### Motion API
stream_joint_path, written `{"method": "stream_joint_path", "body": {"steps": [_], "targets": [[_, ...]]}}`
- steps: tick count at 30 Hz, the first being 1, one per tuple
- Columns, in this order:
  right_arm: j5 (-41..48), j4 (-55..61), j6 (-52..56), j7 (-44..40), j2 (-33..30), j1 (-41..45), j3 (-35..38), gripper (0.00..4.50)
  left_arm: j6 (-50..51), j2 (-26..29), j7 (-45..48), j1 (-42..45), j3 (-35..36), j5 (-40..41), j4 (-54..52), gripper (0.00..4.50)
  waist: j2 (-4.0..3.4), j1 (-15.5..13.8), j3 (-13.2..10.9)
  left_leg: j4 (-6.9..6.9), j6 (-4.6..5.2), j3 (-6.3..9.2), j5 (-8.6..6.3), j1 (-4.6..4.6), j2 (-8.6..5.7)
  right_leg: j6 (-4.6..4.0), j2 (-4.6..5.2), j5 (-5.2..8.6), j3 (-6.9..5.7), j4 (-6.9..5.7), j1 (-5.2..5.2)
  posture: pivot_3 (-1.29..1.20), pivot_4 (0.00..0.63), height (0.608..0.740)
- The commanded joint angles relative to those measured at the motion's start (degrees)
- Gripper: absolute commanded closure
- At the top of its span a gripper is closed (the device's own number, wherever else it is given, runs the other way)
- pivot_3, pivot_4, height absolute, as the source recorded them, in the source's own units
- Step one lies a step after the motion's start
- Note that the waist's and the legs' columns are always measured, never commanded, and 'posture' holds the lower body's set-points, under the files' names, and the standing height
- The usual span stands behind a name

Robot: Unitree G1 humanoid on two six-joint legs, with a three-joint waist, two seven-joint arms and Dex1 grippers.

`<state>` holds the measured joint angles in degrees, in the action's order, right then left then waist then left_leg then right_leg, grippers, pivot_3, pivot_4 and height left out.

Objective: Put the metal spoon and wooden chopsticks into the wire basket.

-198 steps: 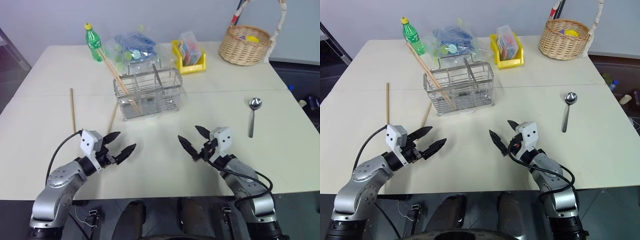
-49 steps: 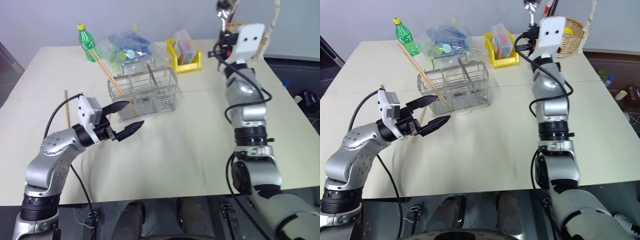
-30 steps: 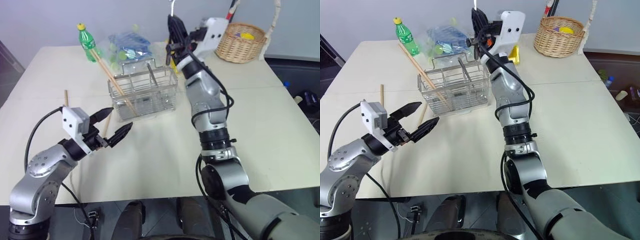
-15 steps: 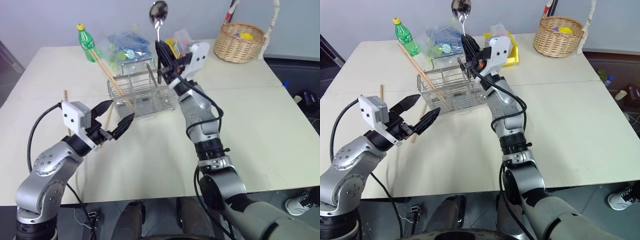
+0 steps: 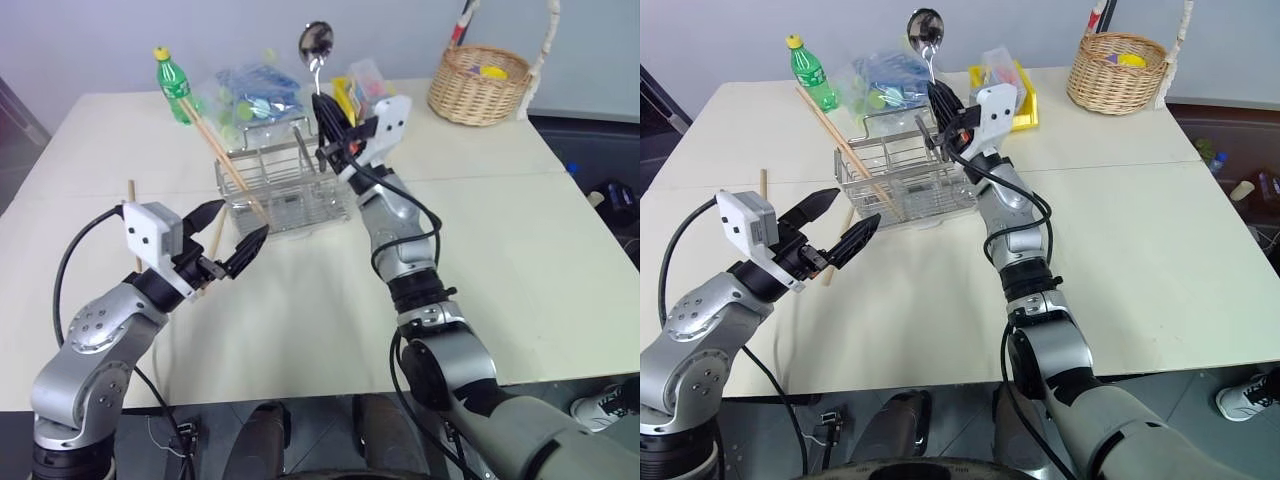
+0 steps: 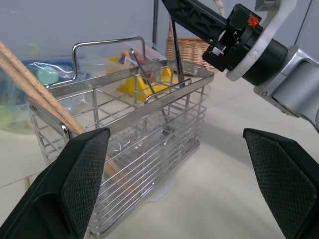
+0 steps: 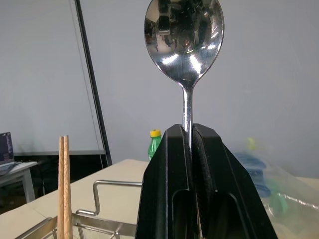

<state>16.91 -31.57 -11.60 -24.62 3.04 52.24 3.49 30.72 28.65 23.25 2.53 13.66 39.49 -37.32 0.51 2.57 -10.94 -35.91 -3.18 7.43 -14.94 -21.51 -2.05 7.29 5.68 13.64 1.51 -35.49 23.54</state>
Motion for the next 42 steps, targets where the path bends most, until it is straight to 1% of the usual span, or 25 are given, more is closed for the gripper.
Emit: {"method": "stream_joint_path", "body": {"steps": [1,3,4,5,6,9,11,12,18,22,28,35,38,42], "targets": [[-0.67,1.18,-1.73,0.02,-0.21,1.64,0.17,4.47,-0.40,-0.03,-0.22,0.24,0.48,0.87,-1.88,0.00,0.00,0.01,0.00,0.00,0.00,0.00,0.00,0.00,0.00,0.00,0.00,0.00,0.00,0.00,0.00,0.00,0.150,0.740],[-0.96,1.28,-1.97,0.28,-0.27,1.53,0.19,4.47,-0.44,-0.03,-0.17,0.29,0.49,0.86,-1.74,0.00,0.00,0.02,0.00,0.00,0.00,0.00,0.00,0.00,0.00,0.00,0.00,0.00,0.00,0.00,0.00,0.00,0.150,0.740],[-1.05,1.30,-2.07,0.38,-0.27,1.51,0.23,3.74,-0.49,0.02,-0.04,0.39,0.54,0.85,-1.51,0.00,0.00,0.02,0.00,0.00,0.00,0.00,0.00,0.00,0.00,0.00,0.00,0.00,0.00,0.00,0.00,0.00,0.150,0.740],[-1.12,1.42,-2.11,0.45,-0.29,1.42,0.27,3.42,-0.52,0.04,0.04,0.43,0.55,0.82,-1.39,0.00,0.00,0.02,0.00,0.00,0.00,0.00,0.00,0.00,0.00,0.00,0.00,0.00,0.00,0.00,0.00,0.00,0.150,0.740],[-1.30,1.51,-2.22,0.67,-0.35,1.35,0.30,2.94,-0.55,0.08,0.13,0.49,0.58,0.79,-1.22,0.00,0.00,0.02,0.00,0.00,0.00,0.00,0.00,0.00,0.00,0.00,0.00,0.00,0.00,0.00,0.00,0.00,0.150,0.740],[-1.74,1.63,-2.49,1.32,-0.62,1.25,0.32,1.33,-0.66,0.18,0.45,0.70,0.74,0.70,-0.69,0.00,0.00,0.01,0.00,0.00,0.00,0.00,0.00,0.00,0.00,0.00,0.00,0.00,0.00,0.00,0.00,0.00,0.150,0.740],[-1.96,1.67,-2.58,1.64,-0.80,1.21,0.29,0.34,-0.70,0.14,0.53,0.80,0.72,0.63,-0.51,0.00,0.00,0.00,0.00,0.00,0.00,0.00,0.00,0.00,0.00,0.00,0.00,0.00,0.00,0.00,0.00,0.00,0.150,0.740],[-2.09,1.69,-2.56,1.79,-0.88,1.20,0.27,0.04,-0.73,0.11,0.57,0.83,0.71,0.61,-0.42,0.00,0.00,0.01,0.00,0.00,0.00,0.00,0.00,0.00,0.00,0.00,0.00,0.00,0.00,0.00,0.00,0.00,0.150,0.740],[-2.43,2.23,-2.03,2.00,-1.22,1.22,0.15,0.04,-1.27,-0.07,1.05,0.63,1.00,0.56,0.43,0.00,0.00,0.00,0.00,0.00,0.00,0.00,0.00,0.00,0.00,0.00,0.00,0.00,0.00,0.00,0.00,0.00,0.150,0.740],[-2.23,5.16,-0.25,1.71,-2.43,1.05,0.00,0.04,-1.91,-0.13,1.35,-0.18,2.03,0.59,1.09,0.00,0.00,0.01,0.00,0.00,0.00,0.00,0.00,0.00,0.00,0.00,0.00,0.00,0.00,0.00,0.00,0.00,0.150,0.740],[0.80,20.60,12.00,-1.84,-9.93,-1.88,-0.11,0.04,-3.68,-0.41,-0.67,-3.88,7.40,-0.56,1.82,0.00,0.00,-0.17,0.00,0.01,0.00,0.01,0.00,-0.03,0.00,-0.01,0.00,0.00,0.00,0.04,0.01,0.00,0.150,0.740],[6.48,37.88,28.43,-5.75,-20.99,-8.83,1.19,0.04,-5.47,-0.31,-1.32,-8.70,12.19,-2.03,3.25,0.00,0.01,-0.21,0.00,0.00,0.00,0.02,0.00,-0.03,0.00,-0.12,0.01,0.07,0.00,0.11,-0.04,0.00,0.150,0.740],[9.10,43.65,33.60,-5.94,-23.68,-12.05,1.58,0.04,-6.38,-0.37,-1.38,-9.27,12.69,-3.12,4.44,0.00,0.01,-0.21,0.00,0.00,0.01,0.01,-0.01,-0.03,0.01,-0.16,0.01,0.10,0.00,0.13,-0.05,0.00,0.150,0.740],[11.96,50.82,39.26,-5.59,-25.50,-17.45,1.90,0.04,-8.51,-0.87,-1.84,-9.49,12.14,-6.33,7.03,0.00,0.03,-0.22,0.01,0.00,0.01,0.01,-0.01,-0.02,0.02,-0.17,0.01,0.11,0.00,0.14,-0.07,0.00,0.150,0.740]]}}
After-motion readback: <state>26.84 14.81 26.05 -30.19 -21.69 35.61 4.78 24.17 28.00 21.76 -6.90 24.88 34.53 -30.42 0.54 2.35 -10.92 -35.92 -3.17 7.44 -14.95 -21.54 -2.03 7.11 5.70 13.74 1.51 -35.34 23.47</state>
